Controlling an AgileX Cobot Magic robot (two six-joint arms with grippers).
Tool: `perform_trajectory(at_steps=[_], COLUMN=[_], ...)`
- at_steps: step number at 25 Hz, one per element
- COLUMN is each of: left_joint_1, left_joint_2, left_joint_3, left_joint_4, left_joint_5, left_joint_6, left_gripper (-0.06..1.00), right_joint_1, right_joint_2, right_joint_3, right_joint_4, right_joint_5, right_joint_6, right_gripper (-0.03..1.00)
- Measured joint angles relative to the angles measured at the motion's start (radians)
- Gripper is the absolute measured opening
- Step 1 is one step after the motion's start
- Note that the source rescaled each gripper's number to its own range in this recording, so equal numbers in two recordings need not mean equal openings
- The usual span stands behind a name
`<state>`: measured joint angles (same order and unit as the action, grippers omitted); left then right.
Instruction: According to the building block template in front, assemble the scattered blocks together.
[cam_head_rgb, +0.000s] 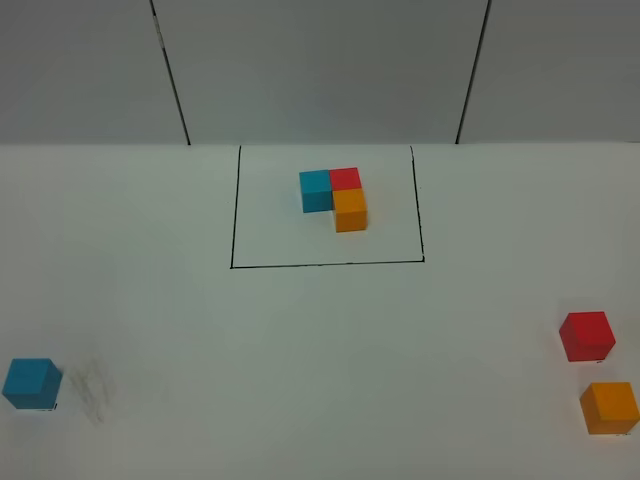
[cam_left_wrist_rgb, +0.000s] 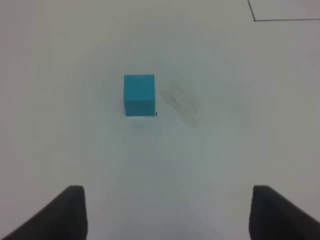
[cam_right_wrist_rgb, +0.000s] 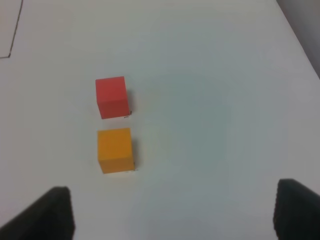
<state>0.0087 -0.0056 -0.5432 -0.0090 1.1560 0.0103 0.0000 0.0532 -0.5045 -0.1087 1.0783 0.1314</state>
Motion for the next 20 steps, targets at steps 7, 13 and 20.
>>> perform_trajectory(at_steps=[7, 13, 20], left_joint_1=[0.000, 0.000, 0.000], left_joint_2=[0.000, 0.000, 0.000], left_joint_3=[0.000, 0.000, 0.000], left_joint_4=[0.000, 0.000, 0.000], left_joint_5=[0.000, 0.000, 0.000], left_joint_6=[0.000, 0.000, 0.000], left_gripper=[0.93, 0.93, 0.93], right_joint_1=[0.000, 0.000, 0.000], right_joint_2=[0.000, 0.000, 0.000], right_joint_3=[0.000, 0.000, 0.000], right_joint_4=[0.000, 0.000, 0.000], right_joint_5=[0.000, 0.000, 0.000], right_joint_6=[0.000, 0.000, 0.000], right_gripper=[0.65, 0.65, 0.65])
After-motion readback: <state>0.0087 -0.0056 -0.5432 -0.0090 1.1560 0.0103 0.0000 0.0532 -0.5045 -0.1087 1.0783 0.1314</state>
